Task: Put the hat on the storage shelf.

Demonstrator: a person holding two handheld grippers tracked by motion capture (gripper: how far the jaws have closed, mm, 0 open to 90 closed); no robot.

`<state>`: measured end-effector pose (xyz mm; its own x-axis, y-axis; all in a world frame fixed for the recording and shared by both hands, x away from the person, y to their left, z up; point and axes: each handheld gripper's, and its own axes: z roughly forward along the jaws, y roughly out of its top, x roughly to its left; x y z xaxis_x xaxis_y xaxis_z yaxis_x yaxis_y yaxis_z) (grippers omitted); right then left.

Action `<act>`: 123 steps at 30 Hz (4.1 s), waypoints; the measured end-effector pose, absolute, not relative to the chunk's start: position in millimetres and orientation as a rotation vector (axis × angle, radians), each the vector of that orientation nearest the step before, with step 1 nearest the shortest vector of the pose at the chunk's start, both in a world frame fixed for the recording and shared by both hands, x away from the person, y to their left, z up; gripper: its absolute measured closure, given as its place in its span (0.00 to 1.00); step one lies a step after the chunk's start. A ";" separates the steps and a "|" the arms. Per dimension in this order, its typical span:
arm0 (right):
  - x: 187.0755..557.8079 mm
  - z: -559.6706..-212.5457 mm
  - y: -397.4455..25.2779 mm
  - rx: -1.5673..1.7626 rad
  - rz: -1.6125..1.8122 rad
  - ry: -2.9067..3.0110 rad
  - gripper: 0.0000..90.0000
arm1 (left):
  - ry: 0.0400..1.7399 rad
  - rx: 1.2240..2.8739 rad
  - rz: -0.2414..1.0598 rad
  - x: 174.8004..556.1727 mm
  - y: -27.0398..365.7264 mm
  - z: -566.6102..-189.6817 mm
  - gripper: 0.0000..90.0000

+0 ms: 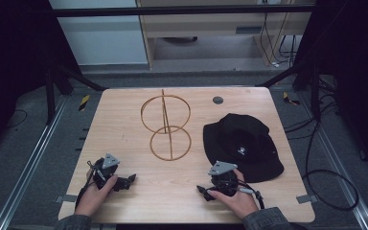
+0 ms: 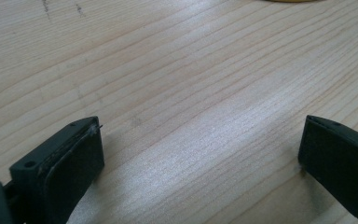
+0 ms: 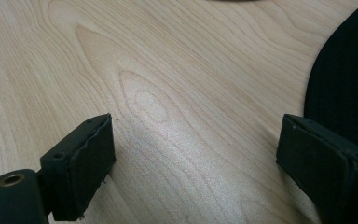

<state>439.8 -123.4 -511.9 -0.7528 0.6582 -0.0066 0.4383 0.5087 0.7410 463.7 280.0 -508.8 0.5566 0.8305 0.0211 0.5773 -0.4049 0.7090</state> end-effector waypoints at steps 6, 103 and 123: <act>439.7 -512.0 -123.2 0.925 1.089 2.464 0.13 | 1.127 2.125 0.495 463.5 279.7 -509.1 0.00; 559.3 -360.1 -208.7 1.002 0.368 2.718 0.75 | 1.135 2.119 0.498 462.8 279.2 -509.2 0.00; 540.5 -325.2 -230.2 1.027 0.595 2.622 0.99 | 1.130 2.126 0.501 462.7 279.5 -509.0 0.00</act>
